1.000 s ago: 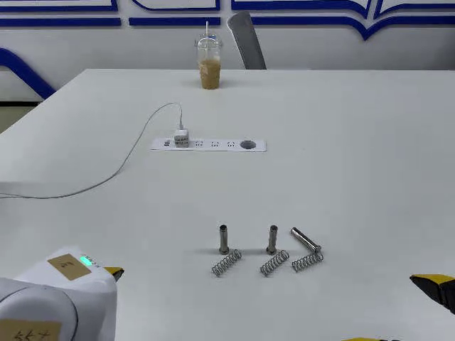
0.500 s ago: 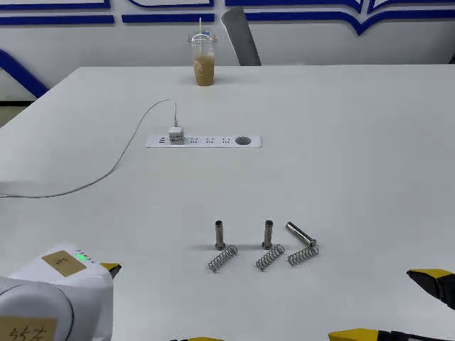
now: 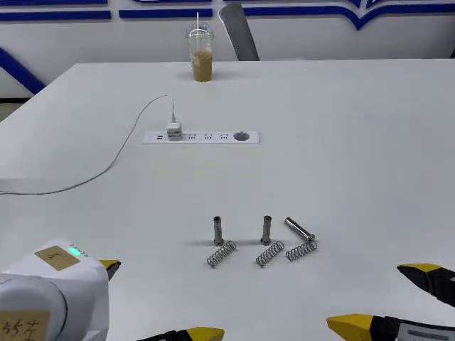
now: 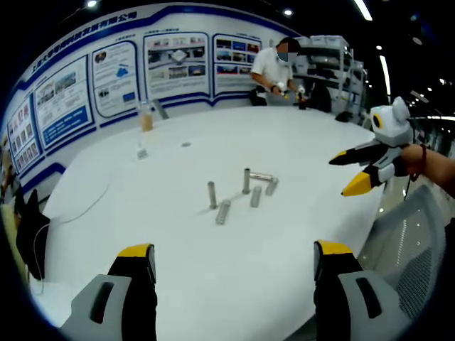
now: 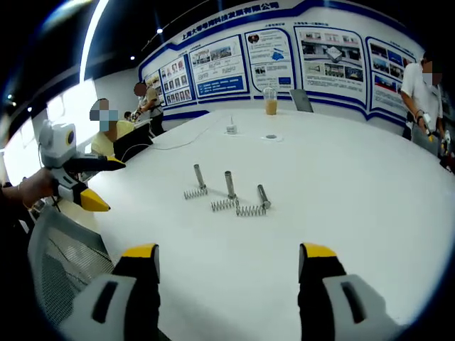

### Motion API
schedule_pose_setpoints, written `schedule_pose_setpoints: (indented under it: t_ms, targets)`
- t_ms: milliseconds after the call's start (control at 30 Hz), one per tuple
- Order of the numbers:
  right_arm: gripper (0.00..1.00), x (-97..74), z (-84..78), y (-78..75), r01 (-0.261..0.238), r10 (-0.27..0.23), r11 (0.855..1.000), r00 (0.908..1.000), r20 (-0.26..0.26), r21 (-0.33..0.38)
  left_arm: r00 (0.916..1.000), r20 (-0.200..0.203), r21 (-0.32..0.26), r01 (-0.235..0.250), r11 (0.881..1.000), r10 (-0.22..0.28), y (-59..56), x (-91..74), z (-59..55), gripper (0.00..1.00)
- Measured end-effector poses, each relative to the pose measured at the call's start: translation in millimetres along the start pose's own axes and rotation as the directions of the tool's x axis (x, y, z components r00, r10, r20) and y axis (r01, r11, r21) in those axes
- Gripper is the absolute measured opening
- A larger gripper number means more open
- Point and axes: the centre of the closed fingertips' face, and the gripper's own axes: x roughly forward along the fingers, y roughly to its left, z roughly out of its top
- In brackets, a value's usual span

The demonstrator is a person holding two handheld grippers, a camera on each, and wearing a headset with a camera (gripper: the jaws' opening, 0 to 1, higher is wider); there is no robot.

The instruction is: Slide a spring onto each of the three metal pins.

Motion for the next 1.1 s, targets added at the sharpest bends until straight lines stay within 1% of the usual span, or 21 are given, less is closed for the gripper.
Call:
schedule_pose_setpoints:
  t_ms: [300,500,733,933,1100]
  targets:
    - [0.75,12.6,13.7,-6.8,-0.005,0.005,1.0,0.9999,0.01,0.002,0.9999,0.011,0.003,0.005,1.0,-0.005,-1.5,1.6,2.2,0.92]
    - [0.73,23.9,23.3,-11.1,-0.008,0.009,1.0,0.9998,0.015,-0.018,0.9999,0.01,0.009,0.008,1.0,-0.008,-2.6,3.4,2.4,0.92]
    - [0.7,36.2,30.9,-15.2,-0.017,0.017,0.999,0.9997,0.016,-0.033,0.9998,0.017,0.009,0.006,1.0,-0.006,-2.7,4.3,2.7,0.9]
    - [0.66,46.6,39.8,-21.3,-0.017,0.018,0.999,0.9996,0.02,-0.045,0.9997,0.02,0.013,0.012,1.0,-0.012,-5.5,6.0,2.9,0.89]
    - [0.62,56.4,43.4,-27.7,-0.013,0.014,0.999,0.9997,0.019,-0.042,0.9996,0.025,0.012,0.016,1.0,-0.016,-6.5,7.4,3.3,0.88]
